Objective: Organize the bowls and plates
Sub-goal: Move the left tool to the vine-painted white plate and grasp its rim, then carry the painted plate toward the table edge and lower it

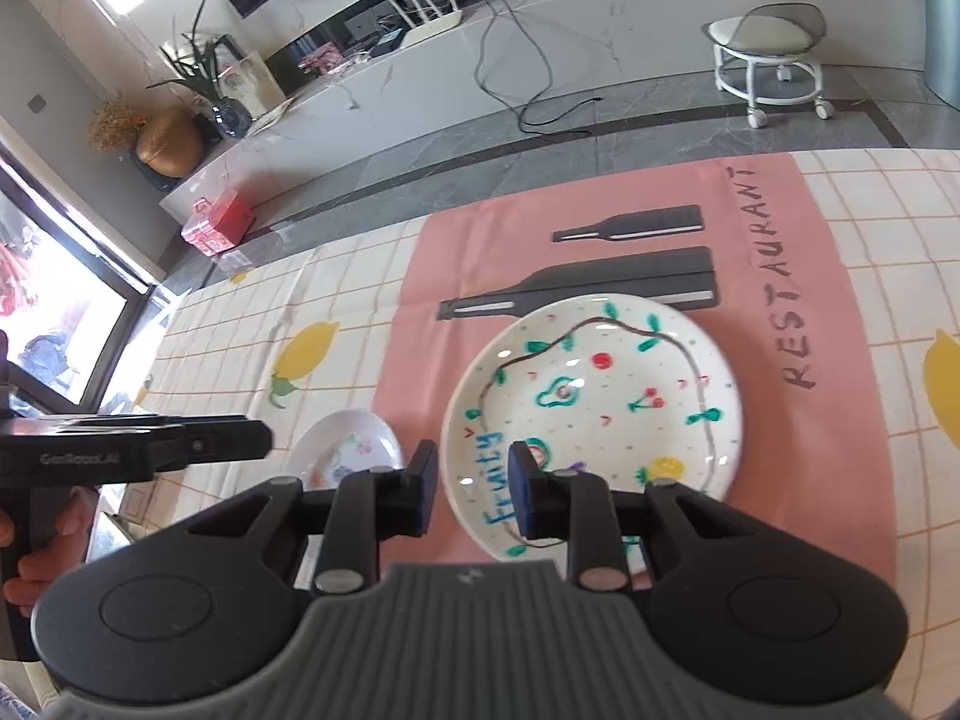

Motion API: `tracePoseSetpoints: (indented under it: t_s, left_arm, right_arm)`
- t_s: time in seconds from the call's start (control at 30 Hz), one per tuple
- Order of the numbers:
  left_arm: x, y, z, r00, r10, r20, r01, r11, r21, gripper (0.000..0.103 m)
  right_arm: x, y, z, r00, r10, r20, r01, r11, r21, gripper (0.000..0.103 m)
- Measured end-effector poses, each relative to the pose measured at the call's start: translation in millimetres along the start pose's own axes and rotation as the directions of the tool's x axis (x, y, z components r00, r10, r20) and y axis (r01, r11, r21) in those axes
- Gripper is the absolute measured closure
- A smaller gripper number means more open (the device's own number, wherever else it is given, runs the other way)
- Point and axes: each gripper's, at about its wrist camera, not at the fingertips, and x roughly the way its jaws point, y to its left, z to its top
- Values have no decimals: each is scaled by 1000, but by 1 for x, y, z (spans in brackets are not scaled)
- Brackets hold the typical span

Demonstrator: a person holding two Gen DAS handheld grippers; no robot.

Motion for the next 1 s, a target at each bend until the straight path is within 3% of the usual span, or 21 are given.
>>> tracePoseSetpoints:
  t_s: [0.17, 0.33, 0.53, 0.73, 1.0]
  left_arm:
    - [26, -23, 16, 1000, 1, -11, -1, 1000, -7, 54]
    - [63, -38, 18, 997, 33, -67, -32, 999, 8, 54]
    - [87, -37, 16, 991, 53, -121, -54, 999, -6, 58]
    - [95, -27, 15, 990, 30, -138, -38, 997, -59, 70]
    - [101, -23, 15, 990, 23, -141, -35, 996, -84, 88]
  right_arm:
    - [-13, -34, 6, 995, -91, 44, 90, 996, 22, 75]
    - [-16, -74, 1, 994, -105, 28, 100, 987, 124, 74]
    - [-8, -111, -13, 1000, -14, 26, 7, 965, 264, 77]
    - [2, -124, -20, 995, 91, 43, -100, 937, 334, 90]
    - [11, -131, -23, 983, 172, 68, -185, 904, 385, 94]
